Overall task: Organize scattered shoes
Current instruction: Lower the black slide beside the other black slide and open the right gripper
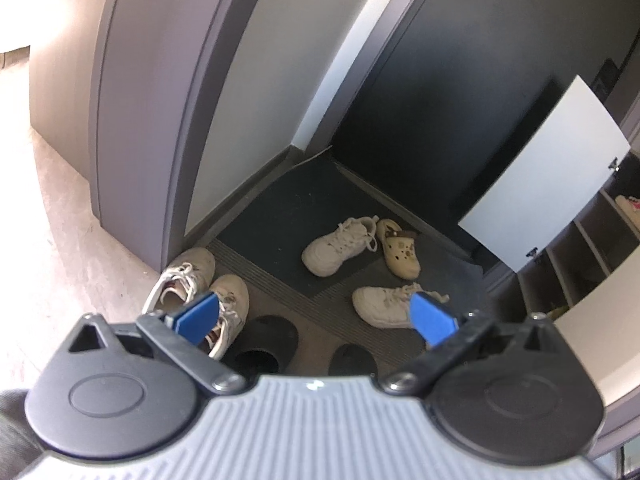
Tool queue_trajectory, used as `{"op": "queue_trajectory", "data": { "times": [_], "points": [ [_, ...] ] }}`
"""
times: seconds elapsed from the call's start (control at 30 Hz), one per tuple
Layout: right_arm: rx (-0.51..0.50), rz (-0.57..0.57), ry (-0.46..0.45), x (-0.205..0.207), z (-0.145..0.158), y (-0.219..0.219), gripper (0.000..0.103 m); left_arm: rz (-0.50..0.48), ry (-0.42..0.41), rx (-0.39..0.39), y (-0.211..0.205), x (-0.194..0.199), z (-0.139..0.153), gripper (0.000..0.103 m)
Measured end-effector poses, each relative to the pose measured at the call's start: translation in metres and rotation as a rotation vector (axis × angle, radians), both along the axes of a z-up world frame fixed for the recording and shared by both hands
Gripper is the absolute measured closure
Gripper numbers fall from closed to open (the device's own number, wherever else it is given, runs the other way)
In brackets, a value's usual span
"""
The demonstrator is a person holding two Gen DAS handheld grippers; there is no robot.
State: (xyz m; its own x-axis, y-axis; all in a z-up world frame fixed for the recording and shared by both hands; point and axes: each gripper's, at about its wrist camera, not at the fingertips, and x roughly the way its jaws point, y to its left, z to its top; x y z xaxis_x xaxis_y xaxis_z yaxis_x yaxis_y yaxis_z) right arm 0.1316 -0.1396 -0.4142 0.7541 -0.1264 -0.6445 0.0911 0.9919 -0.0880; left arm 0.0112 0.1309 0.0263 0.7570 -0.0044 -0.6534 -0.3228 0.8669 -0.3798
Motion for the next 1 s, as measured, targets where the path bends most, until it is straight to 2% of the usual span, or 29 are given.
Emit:
{"op": "queue_trajectory", "data": {
  "times": [0.1, 0.23, 0.6, 0.77, 1.0],
  "points": [
    [0.061, 0.043, -0.007, 0.016, -0.005, -0.009, 0.0, 0.013, 0.006, 0.028, -0.003, 0.004, -0.002, 0.0],
    [0.016, 0.119, -0.014, 0.033, -0.018, 0.0, 0.0, -0.009, 0.033, 0.017, -0.007, 0.012, -0.008, 0.0],
    [-0.006, 0.013, 0.078, 0.066, -0.013, 0.016, 0.0, -0.037, 0.046, 0.05, -0.017, 0.02, -0.01, 0.0],
    [-0.057, 0.052, 0.017, 0.051, -0.004, 0.035, 0.004, -0.034, 0.047, 0.052, -0.016, 0.018, -0.009, 0.0],
    [-0.028, 0.066, -0.003, 0.016, 0.003, 0.062, 0.006, -0.041, 0.03, 0.027, -0.012, 0.012, -0.004, 0.0]
  ]
}}
